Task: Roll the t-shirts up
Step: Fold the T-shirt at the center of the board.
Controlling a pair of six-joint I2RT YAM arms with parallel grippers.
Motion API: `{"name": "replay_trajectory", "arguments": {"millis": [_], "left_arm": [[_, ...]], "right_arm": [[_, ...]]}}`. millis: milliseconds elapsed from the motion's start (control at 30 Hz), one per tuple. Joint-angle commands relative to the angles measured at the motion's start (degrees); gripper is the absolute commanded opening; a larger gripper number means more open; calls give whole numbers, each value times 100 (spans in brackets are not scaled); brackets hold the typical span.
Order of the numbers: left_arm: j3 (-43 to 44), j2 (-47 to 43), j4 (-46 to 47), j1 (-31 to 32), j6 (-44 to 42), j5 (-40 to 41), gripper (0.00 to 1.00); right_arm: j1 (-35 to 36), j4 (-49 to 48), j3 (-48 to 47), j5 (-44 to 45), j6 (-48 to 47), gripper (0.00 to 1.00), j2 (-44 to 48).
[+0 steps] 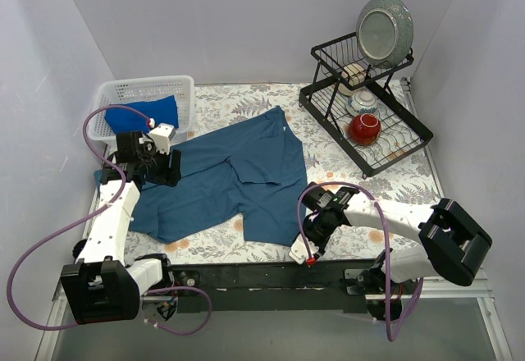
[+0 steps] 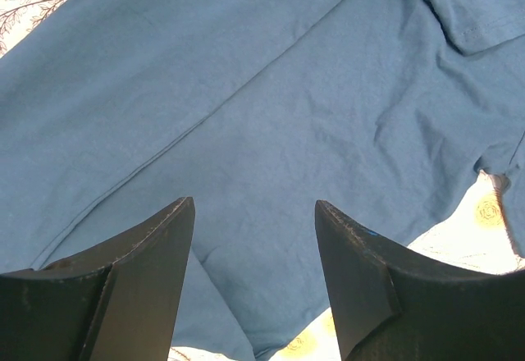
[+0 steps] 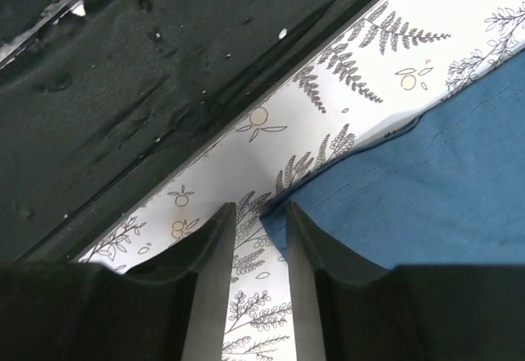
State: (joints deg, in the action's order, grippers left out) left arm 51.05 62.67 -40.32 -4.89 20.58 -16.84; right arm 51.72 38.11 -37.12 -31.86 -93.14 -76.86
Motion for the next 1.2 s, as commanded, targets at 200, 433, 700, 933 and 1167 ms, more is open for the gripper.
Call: {"name": "replay_trajectory", "arguments": {"millis": [200,433,700,933,1167], "left_arm": [[-253,-150,-3,-65,-273,120,60],[-341,-19,24,-223,-844,32,62],[1204,1518,-1764,-1145,-1933,-459,63],[1489,1880,-2412,-1533,-2023,-531,60],[1303,2082,-1963,-1594,-2251,-803,57]], "right_arm": [[118,-629,258,434,358,29,-181],[92,-515,163,681,1050,1,214],[66,29,-523,1172,2475,1,549],[57,101,-770,1384,3188,1,567],[57,-251,-910,1217,3584,1,216]]}}
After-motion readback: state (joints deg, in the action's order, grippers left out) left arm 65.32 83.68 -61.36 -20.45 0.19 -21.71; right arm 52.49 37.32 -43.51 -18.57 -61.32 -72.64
